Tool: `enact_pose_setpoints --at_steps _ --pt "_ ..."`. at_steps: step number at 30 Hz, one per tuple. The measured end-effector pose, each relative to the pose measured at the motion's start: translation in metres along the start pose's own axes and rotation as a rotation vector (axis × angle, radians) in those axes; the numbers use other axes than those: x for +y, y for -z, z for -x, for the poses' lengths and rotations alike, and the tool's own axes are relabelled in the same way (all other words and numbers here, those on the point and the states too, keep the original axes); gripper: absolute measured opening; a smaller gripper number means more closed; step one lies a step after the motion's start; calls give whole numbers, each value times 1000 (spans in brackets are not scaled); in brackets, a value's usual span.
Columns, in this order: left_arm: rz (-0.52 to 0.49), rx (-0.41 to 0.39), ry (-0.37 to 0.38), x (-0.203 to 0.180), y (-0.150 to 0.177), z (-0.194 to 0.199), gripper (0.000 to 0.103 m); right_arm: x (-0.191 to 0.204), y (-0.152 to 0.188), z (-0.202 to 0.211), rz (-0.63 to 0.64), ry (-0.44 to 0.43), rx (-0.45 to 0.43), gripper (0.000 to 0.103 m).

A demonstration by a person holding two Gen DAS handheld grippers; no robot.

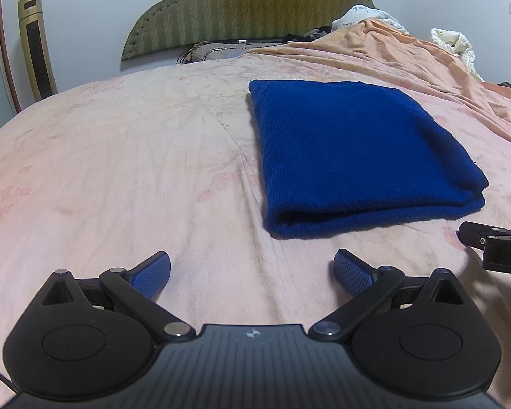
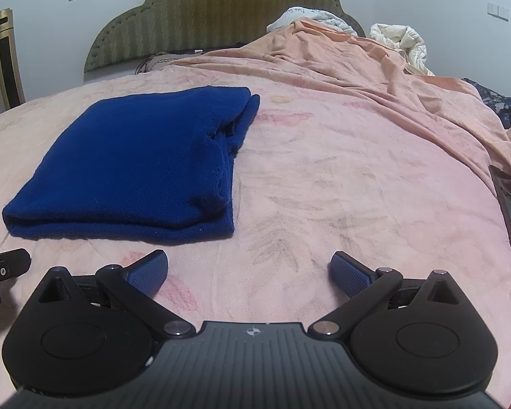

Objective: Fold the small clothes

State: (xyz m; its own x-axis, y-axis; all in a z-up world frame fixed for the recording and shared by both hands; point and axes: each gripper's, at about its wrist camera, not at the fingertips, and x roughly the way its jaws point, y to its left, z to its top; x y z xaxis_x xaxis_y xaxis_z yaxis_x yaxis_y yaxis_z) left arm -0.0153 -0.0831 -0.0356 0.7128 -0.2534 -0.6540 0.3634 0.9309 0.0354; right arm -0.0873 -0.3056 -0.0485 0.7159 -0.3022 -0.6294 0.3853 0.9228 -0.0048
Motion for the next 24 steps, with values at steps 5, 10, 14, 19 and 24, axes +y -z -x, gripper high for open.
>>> enact_pose_setpoints --at_steps 5,10,14,19,24 --pt "0 11 0 0 -3 1 103 0 0 -1 0 0 0 103" --pt "-4 20 -1 0 -4 2 103 -1 -1 -2 -2 4 4 103" --pt "1 25 1 0 -5 3 103 1 -1 -1 -1 4 6 103" --pt "-3 24 -1 0 -5 5 103 1 2 6 -4 -8 -1 103" --pt "-1 19 6 3 -5 9 103 -1 7 22 -29 -39 -32 103"
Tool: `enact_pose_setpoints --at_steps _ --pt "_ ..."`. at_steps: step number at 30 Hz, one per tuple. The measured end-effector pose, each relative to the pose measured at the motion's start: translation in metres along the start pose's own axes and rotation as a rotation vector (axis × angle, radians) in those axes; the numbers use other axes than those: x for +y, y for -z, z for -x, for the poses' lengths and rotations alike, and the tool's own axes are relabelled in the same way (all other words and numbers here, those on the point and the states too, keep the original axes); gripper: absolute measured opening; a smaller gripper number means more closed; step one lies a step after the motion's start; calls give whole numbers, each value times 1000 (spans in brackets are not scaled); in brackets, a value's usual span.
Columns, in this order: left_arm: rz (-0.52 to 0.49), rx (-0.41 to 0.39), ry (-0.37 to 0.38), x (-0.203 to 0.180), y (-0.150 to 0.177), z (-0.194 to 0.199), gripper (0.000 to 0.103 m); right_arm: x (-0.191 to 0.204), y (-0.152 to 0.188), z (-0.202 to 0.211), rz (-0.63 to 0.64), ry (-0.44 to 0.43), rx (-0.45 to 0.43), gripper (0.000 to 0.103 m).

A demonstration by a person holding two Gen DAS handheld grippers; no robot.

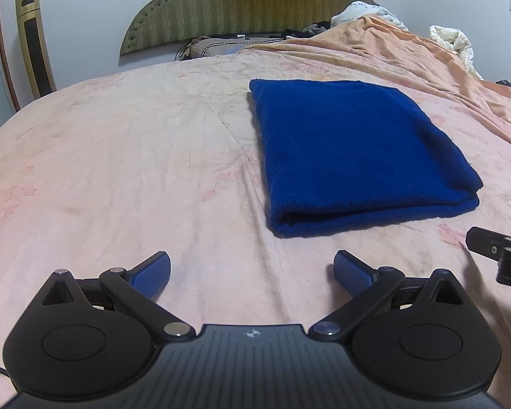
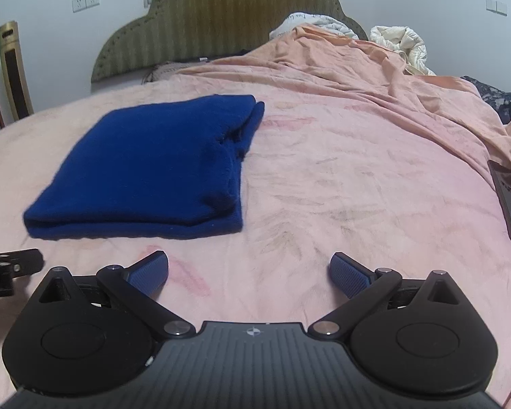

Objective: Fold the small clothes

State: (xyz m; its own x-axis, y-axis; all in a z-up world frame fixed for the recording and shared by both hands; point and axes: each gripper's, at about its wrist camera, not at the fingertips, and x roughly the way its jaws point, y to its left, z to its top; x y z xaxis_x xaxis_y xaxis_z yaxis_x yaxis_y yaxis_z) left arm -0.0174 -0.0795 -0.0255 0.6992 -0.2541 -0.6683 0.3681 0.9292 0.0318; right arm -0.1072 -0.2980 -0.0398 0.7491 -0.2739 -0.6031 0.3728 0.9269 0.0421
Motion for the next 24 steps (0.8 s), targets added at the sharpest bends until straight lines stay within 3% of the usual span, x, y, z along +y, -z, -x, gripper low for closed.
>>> enact_pose_setpoints --at_steps 10,13,21,24 --pt "-33 -51 3 9 -13 13 103 5 -8 28 -1 -51 -75 103" --pt "-14 -42 26 15 -24 13 103 14 -11 34 64 -96 -110 103" --pt "-7 -58 21 36 -66 0 103 40 -18 42 200 -67 -145 103" --pt "-5 -66 25 43 -86 -12 103 34 -24 36 144 -61 -117 102"
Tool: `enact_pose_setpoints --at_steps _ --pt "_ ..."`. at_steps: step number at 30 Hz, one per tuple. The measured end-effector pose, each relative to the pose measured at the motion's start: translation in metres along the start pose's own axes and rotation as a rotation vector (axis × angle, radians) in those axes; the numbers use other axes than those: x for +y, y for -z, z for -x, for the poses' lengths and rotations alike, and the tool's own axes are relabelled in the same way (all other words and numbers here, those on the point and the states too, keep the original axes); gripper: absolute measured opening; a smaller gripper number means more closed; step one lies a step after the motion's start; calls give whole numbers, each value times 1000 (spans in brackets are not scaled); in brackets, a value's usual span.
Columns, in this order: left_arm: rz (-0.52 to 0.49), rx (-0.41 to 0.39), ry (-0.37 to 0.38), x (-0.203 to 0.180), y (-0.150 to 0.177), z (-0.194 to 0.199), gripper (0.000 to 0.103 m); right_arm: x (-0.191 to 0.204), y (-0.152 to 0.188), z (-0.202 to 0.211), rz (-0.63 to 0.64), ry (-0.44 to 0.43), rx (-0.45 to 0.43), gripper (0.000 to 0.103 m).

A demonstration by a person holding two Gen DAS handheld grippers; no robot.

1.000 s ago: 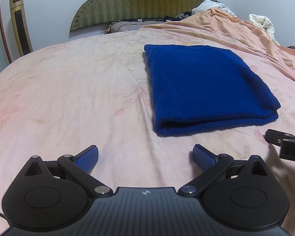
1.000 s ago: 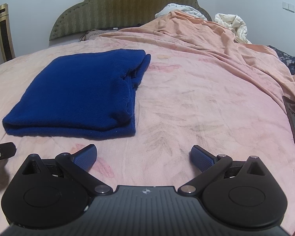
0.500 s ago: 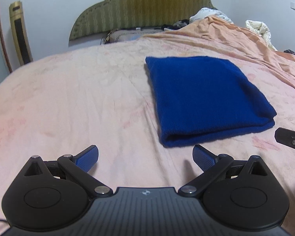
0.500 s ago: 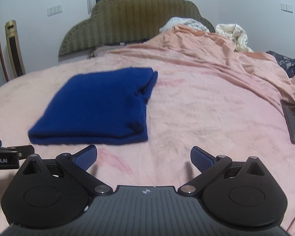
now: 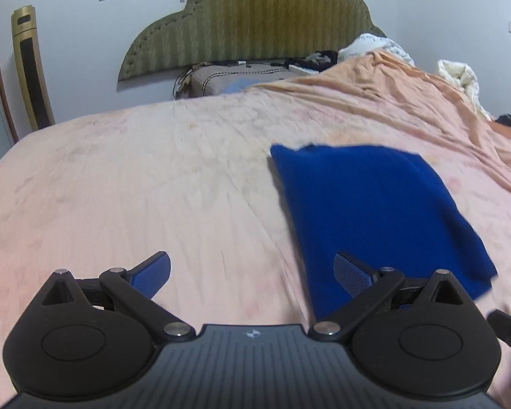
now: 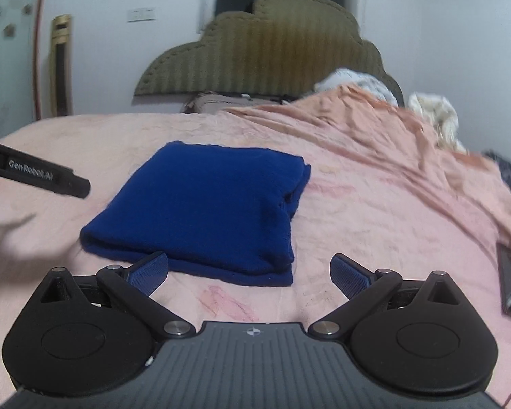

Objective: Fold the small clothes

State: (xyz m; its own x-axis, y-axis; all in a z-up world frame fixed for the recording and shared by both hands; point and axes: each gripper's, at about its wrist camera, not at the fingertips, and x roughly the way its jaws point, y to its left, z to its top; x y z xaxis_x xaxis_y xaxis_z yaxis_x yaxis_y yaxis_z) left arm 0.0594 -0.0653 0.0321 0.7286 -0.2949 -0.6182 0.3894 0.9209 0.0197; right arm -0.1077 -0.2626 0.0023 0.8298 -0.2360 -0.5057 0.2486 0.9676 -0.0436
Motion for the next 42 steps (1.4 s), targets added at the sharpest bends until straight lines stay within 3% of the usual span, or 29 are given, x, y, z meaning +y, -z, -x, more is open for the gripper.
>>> enact_pose_setpoints --at_steps 2,5,10,14,18,20,23,27,29,30,31,36,39,41,42 --pt "3 5 1 4 -12 -11 103 -15 -3 -8 -96 -21 33 101" --pt "28 30 75 11 -29 -32 103 -39 -4 -21 -237 -85 76 96" --pt "147 91 211 21 -51 -73 103 -65 -20 -52 -293 -152 85 95" --pt "256 145 282 27 -60 -101 103 -99 -35 -95 -438 -205 140 95" --pt "275 148 330 24 -55 -93 103 -109 -46 -108 -440 -192 135 88" --pt "195 123 326 16 -45 -77 103 -103 -49 -99 -402 -211 112 86" --pt "26 69 300 -1 -26 -47 103 -91 -40 -81 -338 -216 109 75" --pt "-142 12 254 -20 0 -21 103 -87 -20 -65 -338 -231 145 43" --pt "-182 17 240 -28 8 -19 103 -84 -12 -65 -334 -236 165 30" --pt "-184 27 227 -30 10 -20 103 -82 -10 -68 -333 -234 177 17" --pt "-180 35 212 -31 11 -19 103 -81 -8 -70 -338 -234 181 10" --pt "-108 19 163 -25 15 -4 103 -83 -10 -51 -372 -263 144 7" --pt "-83 48 101 -30 19 -4 103 -78 -9 -52 -316 -217 183 8" --pt "-75 59 59 -35 23 -1 103 -74 -9 -51 -317 -196 189 17" --pt "-69 60 47 -36 26 1 103 -70 -11 -46 -308 -164 164 28"
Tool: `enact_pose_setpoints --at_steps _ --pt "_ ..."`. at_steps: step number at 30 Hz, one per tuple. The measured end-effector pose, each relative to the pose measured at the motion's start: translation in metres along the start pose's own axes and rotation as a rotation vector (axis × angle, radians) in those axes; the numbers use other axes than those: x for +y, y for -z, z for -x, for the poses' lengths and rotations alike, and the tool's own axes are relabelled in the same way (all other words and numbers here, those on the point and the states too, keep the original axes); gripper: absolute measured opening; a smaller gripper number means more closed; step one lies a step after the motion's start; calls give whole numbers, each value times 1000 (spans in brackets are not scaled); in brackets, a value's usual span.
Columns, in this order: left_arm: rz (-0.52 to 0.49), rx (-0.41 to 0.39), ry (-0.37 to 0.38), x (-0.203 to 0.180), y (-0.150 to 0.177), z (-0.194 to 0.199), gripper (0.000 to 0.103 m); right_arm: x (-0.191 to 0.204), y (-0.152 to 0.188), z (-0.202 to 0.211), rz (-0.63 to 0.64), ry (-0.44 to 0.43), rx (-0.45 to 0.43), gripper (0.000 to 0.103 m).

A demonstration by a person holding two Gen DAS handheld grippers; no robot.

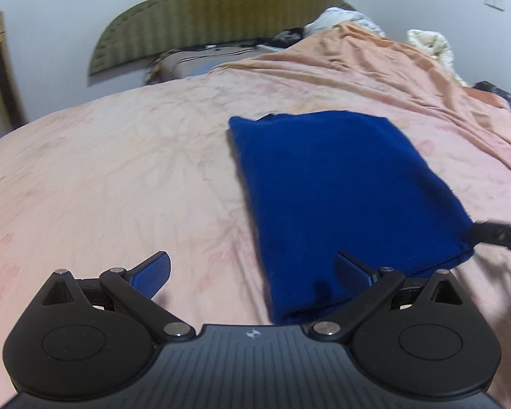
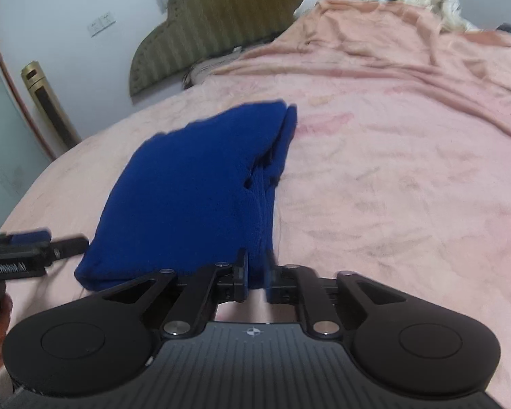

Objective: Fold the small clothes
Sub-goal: 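Withdraw both open tools from the folded sweater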

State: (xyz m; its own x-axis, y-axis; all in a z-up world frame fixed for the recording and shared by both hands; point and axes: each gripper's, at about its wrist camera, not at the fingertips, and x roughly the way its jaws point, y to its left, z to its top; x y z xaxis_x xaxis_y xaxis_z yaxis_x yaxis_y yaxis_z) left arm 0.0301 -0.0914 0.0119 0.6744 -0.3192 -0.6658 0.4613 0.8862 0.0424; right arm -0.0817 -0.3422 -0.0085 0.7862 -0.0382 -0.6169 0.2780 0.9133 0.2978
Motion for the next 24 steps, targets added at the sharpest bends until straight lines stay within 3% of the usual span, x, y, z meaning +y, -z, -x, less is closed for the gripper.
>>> enact_pose_setpoints --at_steps 4,10,24 --pt "3 16 -30 -7 9 5 103 31 3 22 121 92 -92 63" --pt "2 33 -53 -14 22 11 103 67 21 27 220 78 -79 81" --pt "30 30 -74 -12 30 22 103 80 38 33 278 125 -72 93"
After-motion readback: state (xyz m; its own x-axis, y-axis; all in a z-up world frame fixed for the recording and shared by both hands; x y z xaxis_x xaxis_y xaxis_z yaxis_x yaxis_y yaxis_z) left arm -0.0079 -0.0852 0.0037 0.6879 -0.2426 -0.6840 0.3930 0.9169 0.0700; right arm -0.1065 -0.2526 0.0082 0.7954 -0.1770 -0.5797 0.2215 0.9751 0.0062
